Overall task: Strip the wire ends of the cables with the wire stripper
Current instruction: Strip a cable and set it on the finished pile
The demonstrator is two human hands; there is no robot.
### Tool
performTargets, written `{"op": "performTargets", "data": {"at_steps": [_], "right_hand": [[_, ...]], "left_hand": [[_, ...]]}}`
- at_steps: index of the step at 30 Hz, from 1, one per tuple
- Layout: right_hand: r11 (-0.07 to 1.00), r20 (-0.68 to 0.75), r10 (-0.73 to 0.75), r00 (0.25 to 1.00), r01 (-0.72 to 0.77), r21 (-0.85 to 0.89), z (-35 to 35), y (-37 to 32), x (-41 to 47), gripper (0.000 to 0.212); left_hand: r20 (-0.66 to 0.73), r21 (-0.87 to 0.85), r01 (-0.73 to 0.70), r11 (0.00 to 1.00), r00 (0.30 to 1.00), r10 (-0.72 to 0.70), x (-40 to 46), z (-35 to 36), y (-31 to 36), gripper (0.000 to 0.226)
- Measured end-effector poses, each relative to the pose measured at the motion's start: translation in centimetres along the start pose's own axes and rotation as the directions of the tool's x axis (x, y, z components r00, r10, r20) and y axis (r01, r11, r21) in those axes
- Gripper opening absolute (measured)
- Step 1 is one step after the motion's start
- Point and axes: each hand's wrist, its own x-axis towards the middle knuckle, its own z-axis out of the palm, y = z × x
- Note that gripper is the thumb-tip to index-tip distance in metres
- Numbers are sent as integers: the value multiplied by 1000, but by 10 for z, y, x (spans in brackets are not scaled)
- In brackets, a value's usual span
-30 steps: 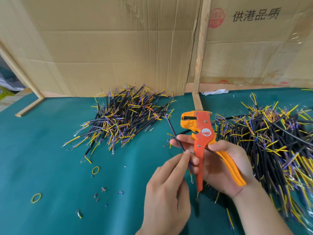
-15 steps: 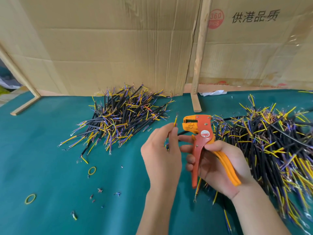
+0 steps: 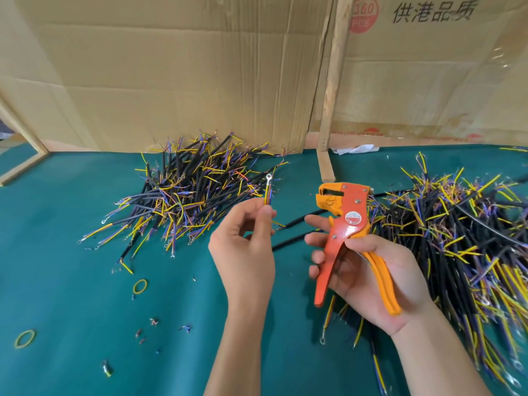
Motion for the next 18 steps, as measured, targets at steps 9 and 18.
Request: {"op": "performTargets", "data": {"at_steps": [9,18], "right_hand": [[992,4,50,999,-49,-112,8,6,2,53],[941,-44,191,981,-195,-277,12,16,4,46]], "left_hand": [[47,-188,158,969,987,-152,6,-4,-4,8],[281,-913,377,156,858,-430,26,-30,11,6]]}}
